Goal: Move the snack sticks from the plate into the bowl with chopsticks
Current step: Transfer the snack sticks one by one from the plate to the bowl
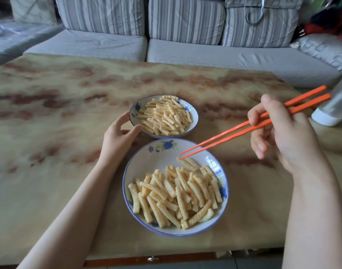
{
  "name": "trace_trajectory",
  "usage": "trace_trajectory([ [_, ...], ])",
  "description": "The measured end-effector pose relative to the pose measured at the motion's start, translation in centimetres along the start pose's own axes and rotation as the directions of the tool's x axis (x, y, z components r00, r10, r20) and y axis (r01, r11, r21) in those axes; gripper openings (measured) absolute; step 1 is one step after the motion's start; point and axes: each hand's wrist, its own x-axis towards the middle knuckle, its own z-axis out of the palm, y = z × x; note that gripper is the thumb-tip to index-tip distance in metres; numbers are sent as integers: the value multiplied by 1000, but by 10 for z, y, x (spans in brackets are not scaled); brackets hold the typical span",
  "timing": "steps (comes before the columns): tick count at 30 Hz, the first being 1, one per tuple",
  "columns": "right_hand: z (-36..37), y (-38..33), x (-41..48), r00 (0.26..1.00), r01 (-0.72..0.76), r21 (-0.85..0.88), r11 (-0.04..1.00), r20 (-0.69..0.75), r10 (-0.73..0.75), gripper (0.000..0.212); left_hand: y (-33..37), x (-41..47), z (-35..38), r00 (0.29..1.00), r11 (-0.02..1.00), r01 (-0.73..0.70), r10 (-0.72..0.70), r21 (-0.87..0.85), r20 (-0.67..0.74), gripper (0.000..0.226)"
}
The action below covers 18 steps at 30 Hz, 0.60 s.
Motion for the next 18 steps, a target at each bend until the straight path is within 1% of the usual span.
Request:
trace_trajectory([
  [5,-3,0,-2,998,-43,-45,998,51,46,48,1,0,0,1000,1000,-11,11,3,-3,45],
  [9,3,3,2,998,-57,-13,998,7,57,49,1,0,0,1000,1000,-16,16,2,-4,45],
  [12,8,4,3,997,-48,45,998,-57,51,52,1,0,0,1000,1000,-29,29,11,-4,45],
  [15,13,2,5,983,-25,148,989,-176,52,45,1,-1,0,1000,1000,-28,28,9,1,45],
  [18,19,0,8,954,14,217,976,-297,52,42,1,-1,0,1000,1000,-21,21,-1,1,43],
])
